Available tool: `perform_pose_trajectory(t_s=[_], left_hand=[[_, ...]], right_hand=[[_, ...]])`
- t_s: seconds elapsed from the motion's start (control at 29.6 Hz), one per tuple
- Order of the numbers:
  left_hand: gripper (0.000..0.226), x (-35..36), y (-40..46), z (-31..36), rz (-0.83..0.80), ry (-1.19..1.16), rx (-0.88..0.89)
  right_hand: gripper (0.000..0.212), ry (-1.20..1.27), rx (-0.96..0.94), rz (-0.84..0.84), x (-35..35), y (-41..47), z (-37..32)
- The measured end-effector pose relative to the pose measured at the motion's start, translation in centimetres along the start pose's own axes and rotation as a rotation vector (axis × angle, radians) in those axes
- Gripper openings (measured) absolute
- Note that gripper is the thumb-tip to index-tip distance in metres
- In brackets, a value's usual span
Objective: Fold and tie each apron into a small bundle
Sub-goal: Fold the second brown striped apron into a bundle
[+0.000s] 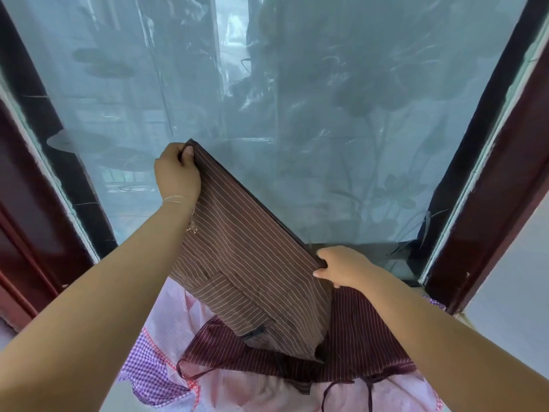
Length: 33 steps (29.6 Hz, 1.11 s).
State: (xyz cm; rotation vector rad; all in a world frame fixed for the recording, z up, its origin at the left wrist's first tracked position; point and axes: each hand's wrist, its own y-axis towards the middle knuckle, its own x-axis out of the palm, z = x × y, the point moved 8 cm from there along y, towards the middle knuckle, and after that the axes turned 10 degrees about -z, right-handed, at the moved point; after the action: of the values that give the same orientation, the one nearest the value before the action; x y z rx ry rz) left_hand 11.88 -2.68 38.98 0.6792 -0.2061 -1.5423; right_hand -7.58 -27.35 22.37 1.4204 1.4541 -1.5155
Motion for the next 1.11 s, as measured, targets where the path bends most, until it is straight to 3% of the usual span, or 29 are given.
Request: perform_pose_trajectory(t_s=[0.17,0.27,0.37,0.44,0.51,0.61,0.74,0.84,0.98,1.11], left_hand=[[0.017,-0.7,-1.0,-1.2,0.029,-0.022,-0.029],[0.015,-1.1,-1.1,-1.2,0.063,-0.117,-0.044],[0.018,-1.7,-0.8,-1.2,0.082,-0.127,-0.043],[0.024,-2.0,-0.6,-1.6,0.083,-0.097,-0.056],[0.026,-2.1,-0.5,-1.9,0.068,-0.058,-0.065],[0.022,-1.2,-0.6,-1.3,-0.021,-0.034,-0.025],[0.012,2.9,-2.9,1.5,-0.278,-0.043,0.069],[0.010,6.0,-5.0,4.2,-0.489,0.009,0.178],[0.010,7.6,-6.0,6.2,-0.623,-0.006,0.209],[0.010,6.5,-4.5,7.1,-0.502,-0.033,0.243]], right_hand=[[0.018,-0.101,0.097,0.148,0.2,0.6,2.3],[0.018,0.041,0.113,0.334,0.6,0.9,2.9],[0.012,0.188,0.026,0.492,1.0,0.5,3.3],[0.031,0.188,-0.069,0.551,1.2,-0.2,2.9],[0.050,0.082,-0.164,0.529,1.7,-0.6,2.2],[0.063,-0.103,-0.230,0.432,2.5,-0.4,0.7],[0.067,0.047,-0.258,0.372,1.9,0.2,-1.6],[0.046,0.246,-0.304,0.380,0.2,0.4,-3.9],[0.022,0.596,-0.380,0.523,-3.1,-0.4,-5.0],[0.027,0.382,-0.403,0.508,-3.4,-0.4,-5.2]])
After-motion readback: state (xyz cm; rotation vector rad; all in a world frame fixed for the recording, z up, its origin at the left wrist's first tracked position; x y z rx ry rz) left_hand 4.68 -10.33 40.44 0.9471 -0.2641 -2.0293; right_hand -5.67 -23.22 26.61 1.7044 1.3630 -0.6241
